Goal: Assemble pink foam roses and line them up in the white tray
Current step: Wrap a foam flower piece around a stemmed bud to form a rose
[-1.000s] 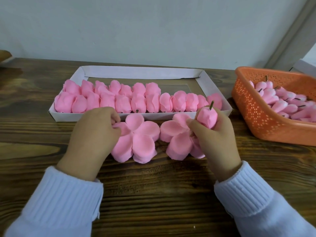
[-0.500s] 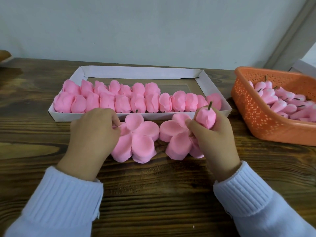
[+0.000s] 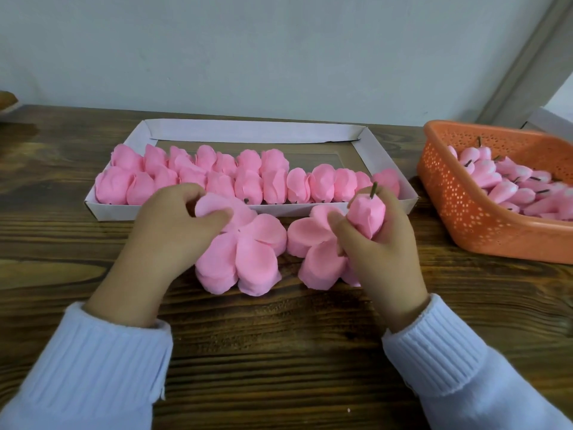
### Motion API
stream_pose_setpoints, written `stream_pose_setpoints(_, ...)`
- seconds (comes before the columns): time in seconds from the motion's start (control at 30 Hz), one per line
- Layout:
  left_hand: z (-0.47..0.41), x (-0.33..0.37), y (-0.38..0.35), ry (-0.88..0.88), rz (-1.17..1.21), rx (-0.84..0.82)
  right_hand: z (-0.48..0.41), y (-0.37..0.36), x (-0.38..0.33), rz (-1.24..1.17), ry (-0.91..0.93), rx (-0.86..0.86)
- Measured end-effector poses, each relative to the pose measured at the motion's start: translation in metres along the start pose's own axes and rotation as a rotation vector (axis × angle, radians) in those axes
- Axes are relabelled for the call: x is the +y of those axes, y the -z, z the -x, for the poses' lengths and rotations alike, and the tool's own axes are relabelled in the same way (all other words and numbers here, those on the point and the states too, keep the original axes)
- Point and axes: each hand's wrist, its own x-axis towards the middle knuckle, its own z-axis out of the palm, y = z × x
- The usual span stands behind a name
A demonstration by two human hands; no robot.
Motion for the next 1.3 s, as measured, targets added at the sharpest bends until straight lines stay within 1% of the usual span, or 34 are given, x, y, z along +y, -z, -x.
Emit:
stream_pose_setpoints(0.07,0.001,0.004,-0.002,0.029,0.241,0.004,0.002,-0.002,-0.002,-0.005,0.023,-0.051)
stream_pose_setpoints(0.13,0.000,0.007,-0.007,0.096,0.473,-0.055,0.003,-0.002,-0.004,-0.046,0.036,-0.139)
stream_pose_setpoints(0.2,0.002,0.009,-0.014,0.141,0.605,-0.106,0.005,-0.002,-0.007,-0.125,0.035,-0.237)
stream_pose_setpoints(0.3,0.007,0.016,-0.030,0.170,0.766,-0.098,0.008,-0.001,-0.011,-0.207,0.030,-0.378)
stream_pose_setpoints(0.33,0.010,0.019,-0.036,0.164,0.796,-0.088,0.009,-0.001,-0.012,-0.187,0.039,-0.414)
stream_pose_setpoints(0.4,0.013,0.021,-0.047,0.114,0.746,-0.038,0.011,-0.001,-0.013,-0.127,0.012,-0.521)
stream_pose_setpoints(0.43,0.015,0.024,-0.050,0.067,0.685,-0.007,0.010,0.000,-0.014,-0.142,-0.053,-0.613)
stream_pose_setpoints(0.53,0.019,0.029,-0.054,-0.134,0.574,0.064,0.008,0.003,-0.015,-0.341,-0.308,-0.947)
stream_pose_setpoints(0.6,0.023,0.031,-0.053,-0.228,0.555,0.077,0.008,0.005,-0.013,-0.396,-0.389,-1.043)
stream_pose_setpoints(0.7,0.026,0.032,-0.051,-0.331,0.527,0.067,0.007,0.004,-0.011,-0.445,-0.459,-1.061)
stream_pose_setpoints(0.87,0.034,0.036,-0.053,-0.468,0.472,-0.021,0.006,0.004,-0.014,-0.582,-0.548,-0.994)
stream_pose_setpoints(1.0,0.035,0.035,-0.053,-0.511,0.520,-0.119,0.009,0.002,-0.014,-0.631,-0.578,-0.933)
stream_pose_setpoints(1.1,0.037,0.035,-0.052,-0.544,0.557,-0.206,0.008,0.002,-0.016,-0.664,-0.593,-0.930)
stream_pose_setpoints(1.2,0.038,0.035,-0.052,-0.571,0.524,-0.246,0.008,0.004,-0.019,-0.640,-0.631,-0.936)
stream_pose_setpoints(1.3,0.040,0.034,-0.050,-0.621,0.539,-0.355,0.008,0.007,-0.019,-0.608,-0.627,-0.895)
